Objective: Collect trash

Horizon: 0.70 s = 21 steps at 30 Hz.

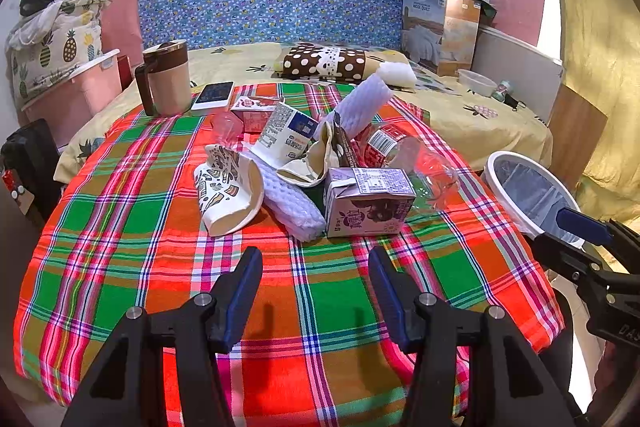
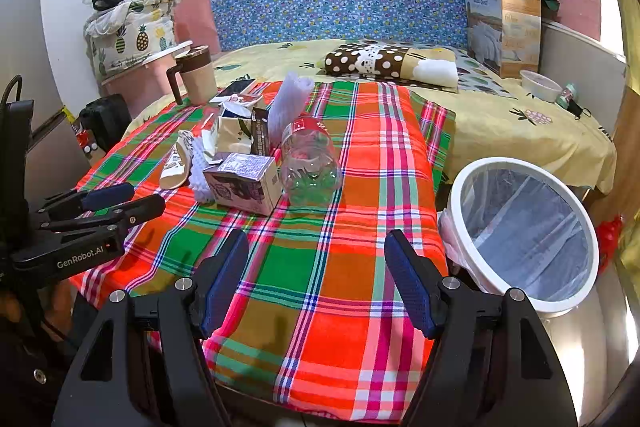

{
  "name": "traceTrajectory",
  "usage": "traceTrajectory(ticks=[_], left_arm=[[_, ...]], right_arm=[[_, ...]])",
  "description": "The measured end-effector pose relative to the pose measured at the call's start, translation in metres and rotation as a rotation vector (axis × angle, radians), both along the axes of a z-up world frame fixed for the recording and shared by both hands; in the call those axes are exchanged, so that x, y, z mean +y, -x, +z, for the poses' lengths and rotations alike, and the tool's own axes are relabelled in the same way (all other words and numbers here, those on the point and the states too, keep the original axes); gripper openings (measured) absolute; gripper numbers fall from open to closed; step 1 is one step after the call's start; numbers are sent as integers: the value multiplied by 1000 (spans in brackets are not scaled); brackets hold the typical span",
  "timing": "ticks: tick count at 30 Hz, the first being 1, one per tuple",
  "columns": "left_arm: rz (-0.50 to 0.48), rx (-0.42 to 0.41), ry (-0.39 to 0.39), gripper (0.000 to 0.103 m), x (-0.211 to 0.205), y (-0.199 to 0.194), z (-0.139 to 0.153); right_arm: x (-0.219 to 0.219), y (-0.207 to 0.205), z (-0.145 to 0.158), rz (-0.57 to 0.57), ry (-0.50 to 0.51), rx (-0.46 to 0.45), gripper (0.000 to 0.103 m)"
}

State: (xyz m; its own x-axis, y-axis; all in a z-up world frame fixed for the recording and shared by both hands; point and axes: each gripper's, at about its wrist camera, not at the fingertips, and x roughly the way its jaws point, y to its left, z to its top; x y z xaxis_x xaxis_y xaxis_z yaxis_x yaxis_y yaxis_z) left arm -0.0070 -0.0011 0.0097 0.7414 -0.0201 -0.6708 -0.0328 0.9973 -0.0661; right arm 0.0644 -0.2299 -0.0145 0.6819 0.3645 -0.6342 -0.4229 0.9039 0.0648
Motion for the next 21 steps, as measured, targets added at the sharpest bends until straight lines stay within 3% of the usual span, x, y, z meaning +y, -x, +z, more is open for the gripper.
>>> traceTrajectory(ticks=[21], left_arm=[[-3, -1, 1, 55, -4, 1, -2]], right_arm=[[1, 1, 0, -1, 2, 2, 72]])
